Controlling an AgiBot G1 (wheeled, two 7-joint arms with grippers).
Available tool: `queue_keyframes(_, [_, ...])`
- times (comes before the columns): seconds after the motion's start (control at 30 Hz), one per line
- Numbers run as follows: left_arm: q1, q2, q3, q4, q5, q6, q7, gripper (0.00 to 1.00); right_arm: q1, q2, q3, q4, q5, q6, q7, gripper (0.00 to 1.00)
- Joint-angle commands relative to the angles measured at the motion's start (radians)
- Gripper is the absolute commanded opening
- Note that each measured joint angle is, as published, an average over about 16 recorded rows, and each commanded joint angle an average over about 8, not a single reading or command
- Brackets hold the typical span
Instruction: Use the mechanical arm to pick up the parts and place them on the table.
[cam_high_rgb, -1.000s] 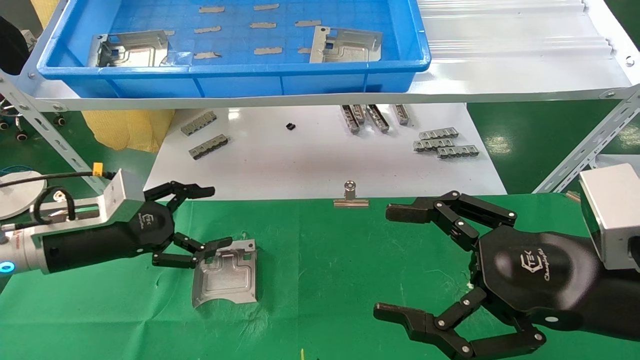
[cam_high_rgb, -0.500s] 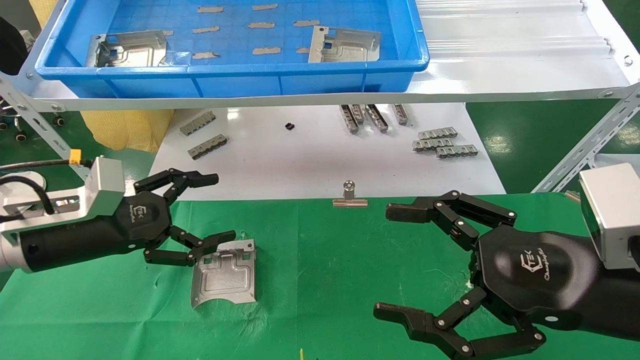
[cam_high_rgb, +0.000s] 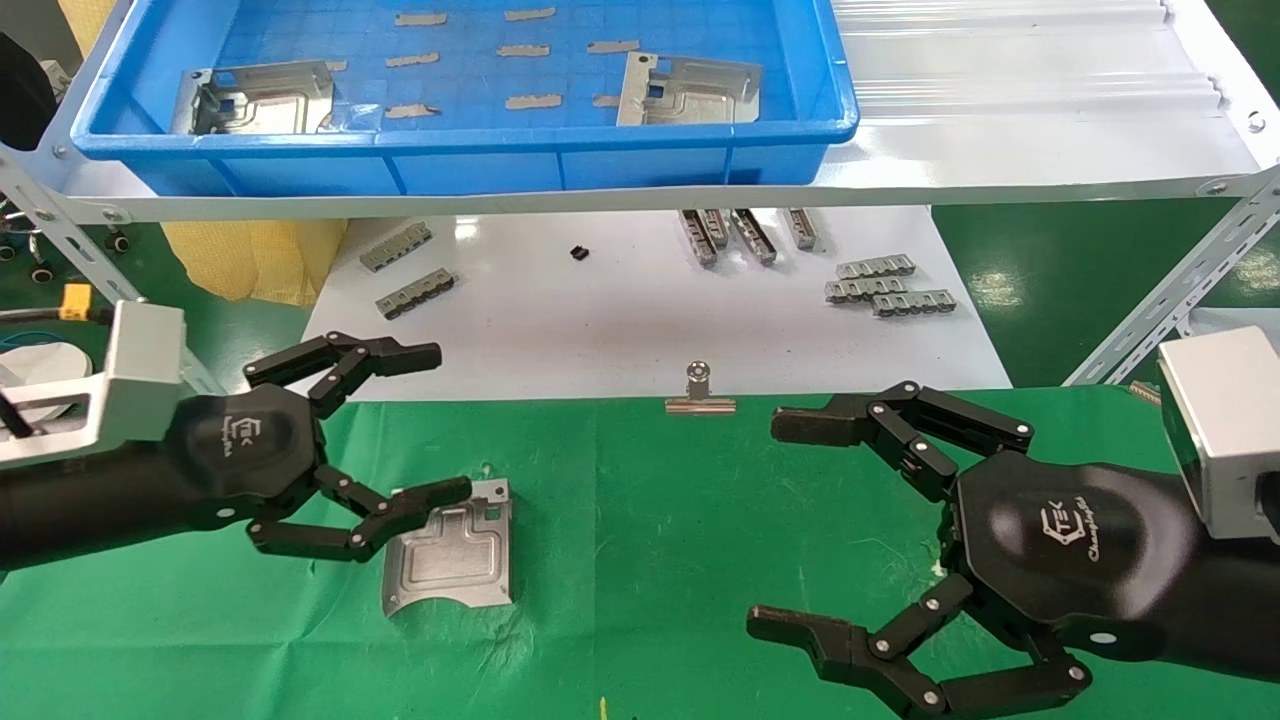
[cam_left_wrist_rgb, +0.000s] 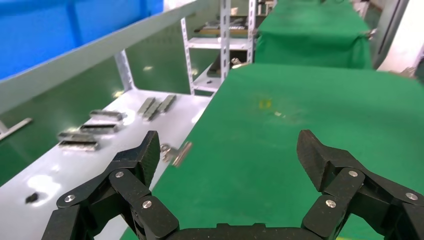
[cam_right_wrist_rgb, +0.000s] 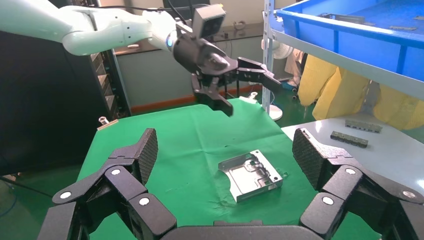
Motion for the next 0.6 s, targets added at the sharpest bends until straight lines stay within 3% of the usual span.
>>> queue_keyframes(0.03, [0.019,-0.013,-0.012,-0.045,-0.012,-0.003,-0.030,1.00,0.000,0.000,0.000,0.000,0.000,0.000,0.000,1.00])
queue_keyframes(0.6, [0.177,-0.119,-0.115,-0.425,-0.118,-0.027,-0.284,1.00,0.000,0.000,0.000,0.000,0.000,0.000,0.000,1.00])
